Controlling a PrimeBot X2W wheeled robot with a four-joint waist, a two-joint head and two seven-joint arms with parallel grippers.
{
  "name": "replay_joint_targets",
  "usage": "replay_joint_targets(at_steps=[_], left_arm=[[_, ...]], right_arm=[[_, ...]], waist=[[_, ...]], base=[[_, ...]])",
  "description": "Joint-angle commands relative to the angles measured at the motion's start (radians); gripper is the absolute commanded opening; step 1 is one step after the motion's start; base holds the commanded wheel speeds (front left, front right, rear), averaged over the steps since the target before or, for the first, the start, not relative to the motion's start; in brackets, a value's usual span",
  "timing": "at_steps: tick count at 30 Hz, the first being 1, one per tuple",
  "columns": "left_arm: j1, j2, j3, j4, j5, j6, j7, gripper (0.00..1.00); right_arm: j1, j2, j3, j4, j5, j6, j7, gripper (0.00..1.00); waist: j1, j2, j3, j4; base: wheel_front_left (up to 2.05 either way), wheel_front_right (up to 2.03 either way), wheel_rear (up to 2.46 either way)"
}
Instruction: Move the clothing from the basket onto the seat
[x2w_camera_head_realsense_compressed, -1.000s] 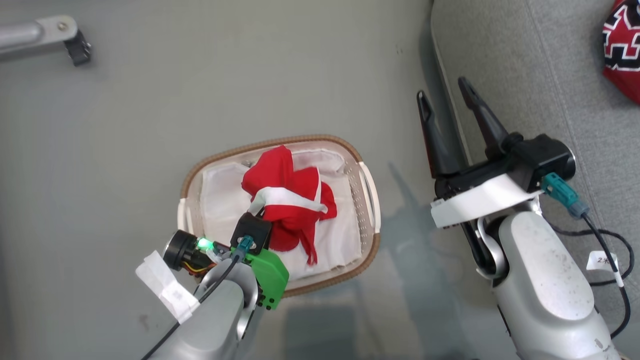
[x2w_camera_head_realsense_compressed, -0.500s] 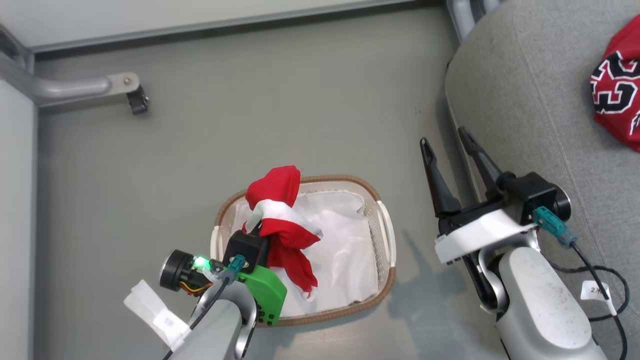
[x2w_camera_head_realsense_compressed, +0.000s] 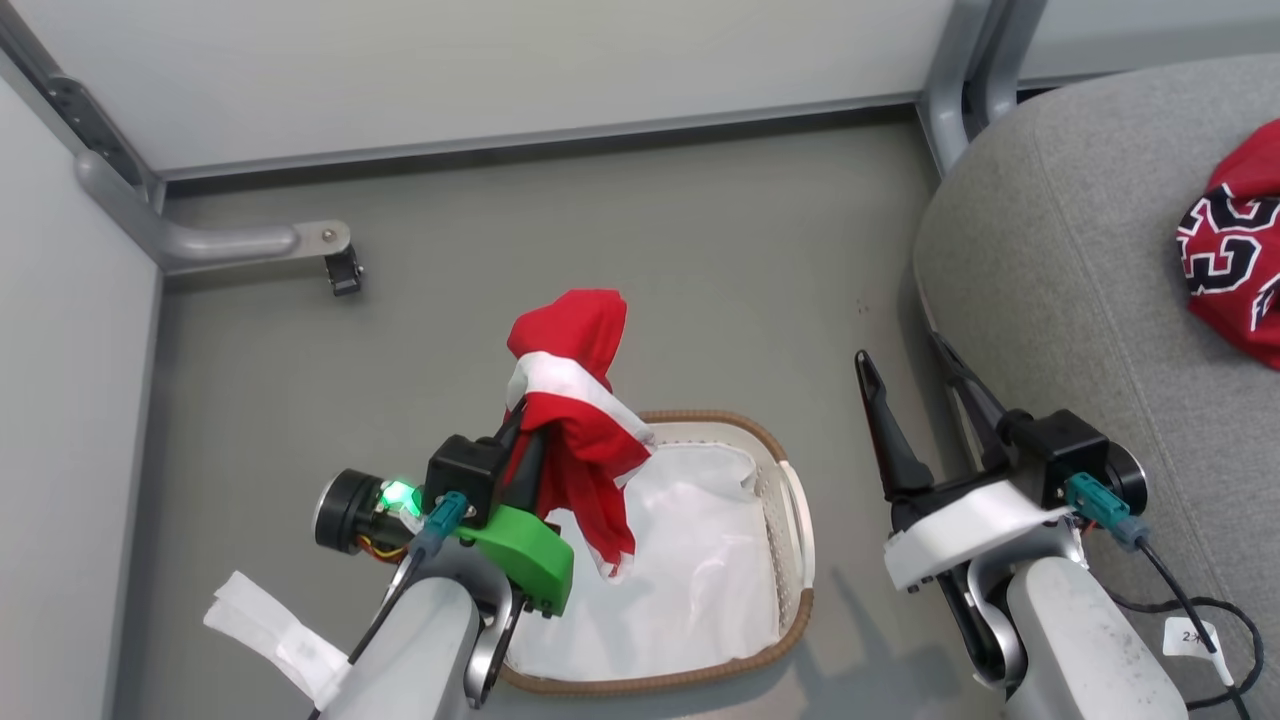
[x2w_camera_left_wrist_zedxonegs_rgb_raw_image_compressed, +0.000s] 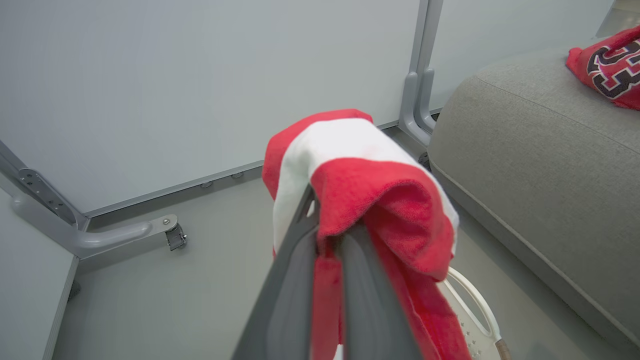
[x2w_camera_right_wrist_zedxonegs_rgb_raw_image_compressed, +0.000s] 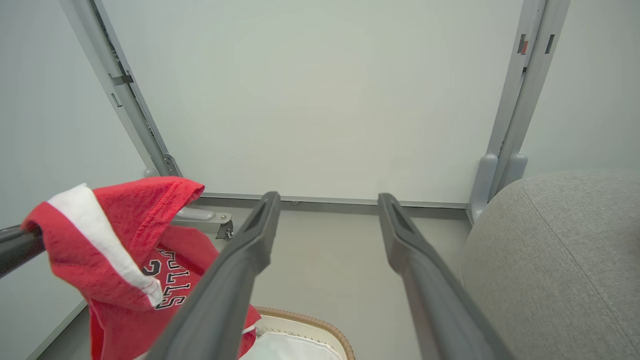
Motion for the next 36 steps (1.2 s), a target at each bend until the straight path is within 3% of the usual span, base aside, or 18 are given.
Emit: replay_joint_targets(at_steps=[1, 17, 36], left_arm=[[0.013, 0.002, 0.008, -0.019, 0.008, -0.008, -0.004, 0.00], [-0.033, -0.002, -0.001, -0.191, -0.078, -0.039, -0.004, 0.00], [-0.088, -0.002, -0.067, -0.319, -0.137, 0.010, -0.004, 0.00]], right_arm=[[0.020, -0.004, -0.004, 0.002, -0.008, -0.001, -0.004, 1.00], [0.106, -0.004, -0.015, 0.027, -0.015, -0.001, -0.004, 1.00], [0.126, -0.004, 0.012, 0.026, -0.013, -0.001, -0.004, 1.00]], waist=[[0.0001, 0.0000, -0.029, 0.015], [0.0001, 0.0000, -0.127, 0.019], [0.0001, 0.0000, -0.139, 0.007]], base=[[0.00, 0.00, 0.00], [0.00, 0.00, 0.00], [0.00, 0.00, 0.00]])
